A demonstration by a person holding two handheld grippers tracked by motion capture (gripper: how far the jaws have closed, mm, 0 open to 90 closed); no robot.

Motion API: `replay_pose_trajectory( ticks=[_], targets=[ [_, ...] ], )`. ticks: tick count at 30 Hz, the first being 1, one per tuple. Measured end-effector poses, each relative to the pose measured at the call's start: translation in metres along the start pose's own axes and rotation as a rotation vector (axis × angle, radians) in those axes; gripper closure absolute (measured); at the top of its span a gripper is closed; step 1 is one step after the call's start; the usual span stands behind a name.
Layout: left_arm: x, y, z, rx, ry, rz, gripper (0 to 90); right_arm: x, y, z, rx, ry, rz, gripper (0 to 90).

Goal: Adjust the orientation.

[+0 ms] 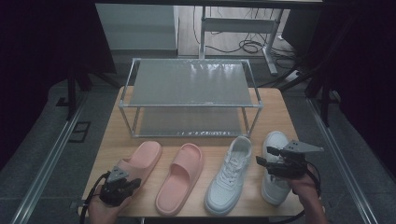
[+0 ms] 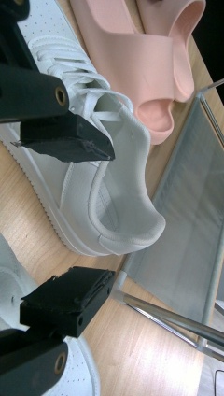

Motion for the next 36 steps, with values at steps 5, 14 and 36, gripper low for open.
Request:
replay_pose_trajectory(
  ticks=[5,14,36],
  targets=[
    [0.008,-0.001,0.001,-0.003,-0.015,-0.011,90.0,0.001,0.0,0.0,0.002,-0.003,0.0,36.6],
    [0.035,-0.004,0.0,0.002,-0.047,-0.052,90.0,0.001,0.0,0.0,0.005,-0.006,0.002,36.6],
    [0.09,-0.01,0.005,0.036,-0.118,-0.121,90.0,0.0,0.002,0.002,0.01,-0.004,0.002,36.7]
  ],
)
Point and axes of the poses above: each handheld gripper's, and its own axes: y roughly forward along the jaws, z roughly out of its underside, x roughly to its left, the point moved 8 cm from there along y, roughly forward along the jaws, and after that the axes turned 4 degrees about -z, right-handed, at the moved point
